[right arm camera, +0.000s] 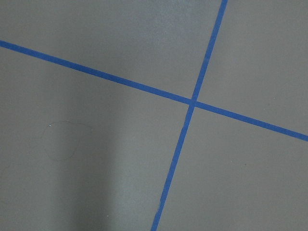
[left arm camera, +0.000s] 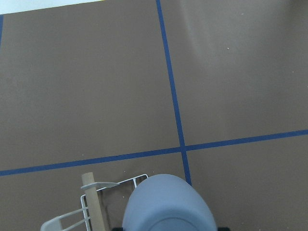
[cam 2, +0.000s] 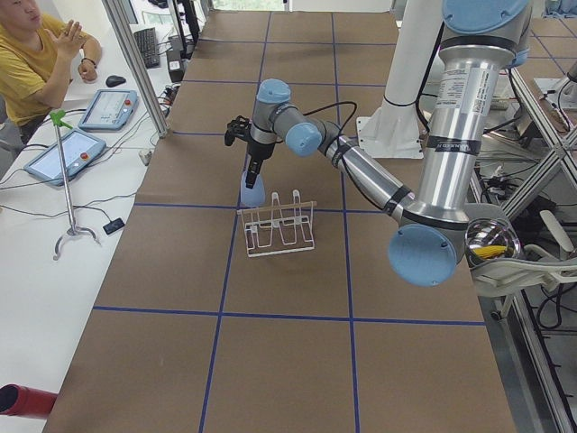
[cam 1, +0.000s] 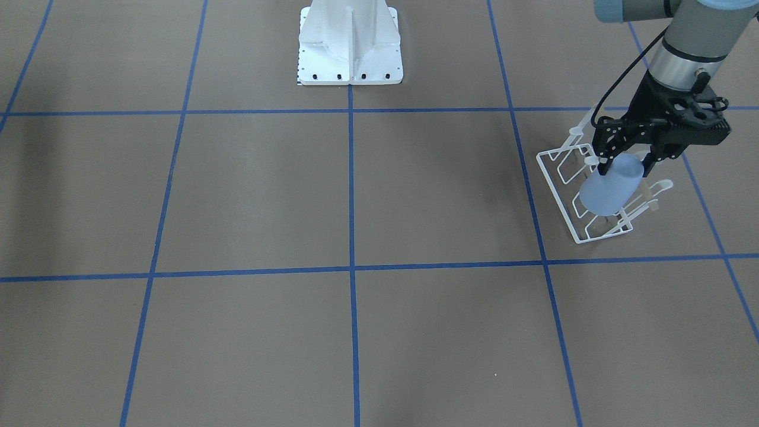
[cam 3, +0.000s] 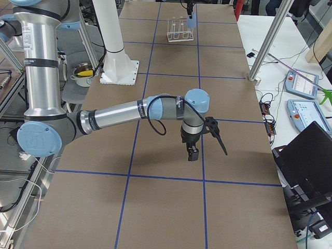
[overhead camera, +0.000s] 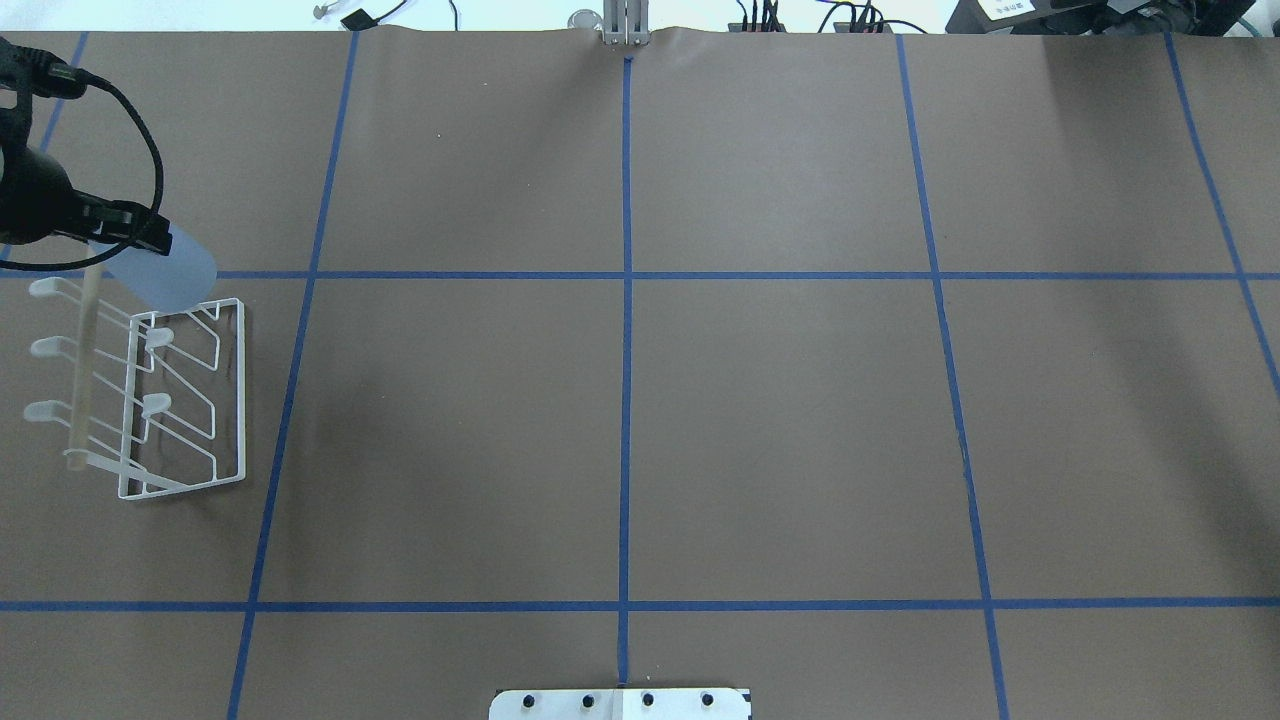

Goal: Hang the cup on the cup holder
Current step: 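Lower the cup with the left gripper onto a wooden peg of the rack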

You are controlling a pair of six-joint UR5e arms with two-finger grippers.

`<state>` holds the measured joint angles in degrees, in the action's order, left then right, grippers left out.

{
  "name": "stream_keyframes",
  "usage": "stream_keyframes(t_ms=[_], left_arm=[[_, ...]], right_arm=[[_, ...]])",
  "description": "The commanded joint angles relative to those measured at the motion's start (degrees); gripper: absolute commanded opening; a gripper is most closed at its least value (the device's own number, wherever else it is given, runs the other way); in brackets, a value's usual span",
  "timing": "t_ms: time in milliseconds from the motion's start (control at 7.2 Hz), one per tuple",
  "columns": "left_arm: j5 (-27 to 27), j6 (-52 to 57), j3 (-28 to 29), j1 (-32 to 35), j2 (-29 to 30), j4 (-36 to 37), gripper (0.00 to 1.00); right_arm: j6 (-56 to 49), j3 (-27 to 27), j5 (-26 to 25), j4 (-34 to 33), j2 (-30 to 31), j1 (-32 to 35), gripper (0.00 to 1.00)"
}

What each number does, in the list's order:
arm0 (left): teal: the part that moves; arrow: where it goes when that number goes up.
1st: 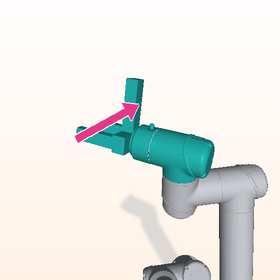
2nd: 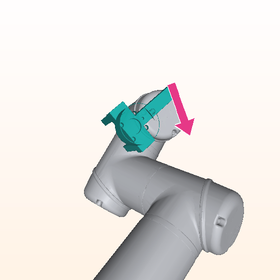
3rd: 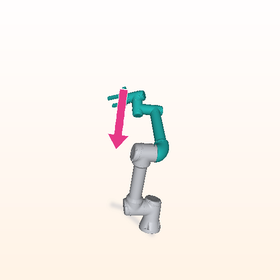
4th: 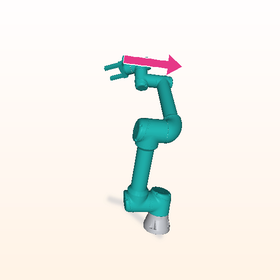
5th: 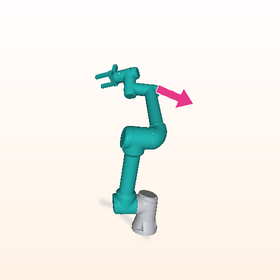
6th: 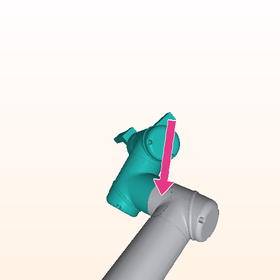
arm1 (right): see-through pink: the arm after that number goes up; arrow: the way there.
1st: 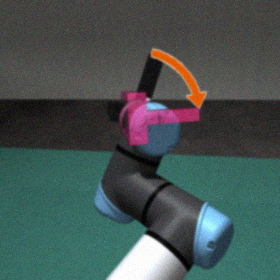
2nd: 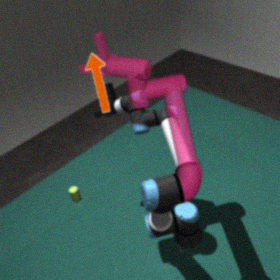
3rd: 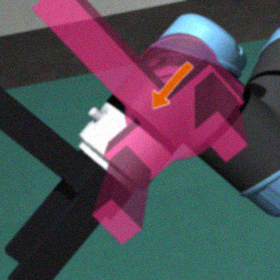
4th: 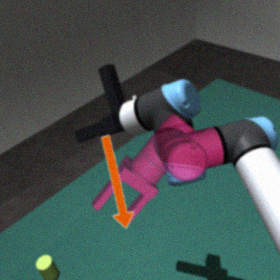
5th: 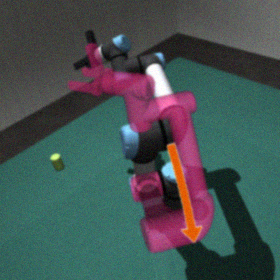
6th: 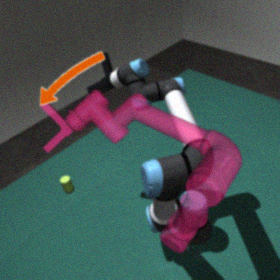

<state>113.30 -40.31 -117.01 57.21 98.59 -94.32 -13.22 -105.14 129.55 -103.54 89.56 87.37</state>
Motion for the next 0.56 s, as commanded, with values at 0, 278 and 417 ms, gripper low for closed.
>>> stream_keyframes(t_ms=[0,278,417], left_arm=[[-0.01,-0.38,4.49,-0.78,0.02,-4.71,0.00],[-0.27,-0.30,5.90,-1.57,-0.07,-5.25,0.00],[-0.45,-0.30,6.43,-2.27,-0.07,-5.26,0.00]], right_arm=[[0.03,0.03,0.00,0.00,0.00,0.00,1.00],[-0.05,0.03,0.00,0.00,0.00,0.00,1.00],[-0.05,0.03,0.00,0.00,0.00,0.00,1.00]])
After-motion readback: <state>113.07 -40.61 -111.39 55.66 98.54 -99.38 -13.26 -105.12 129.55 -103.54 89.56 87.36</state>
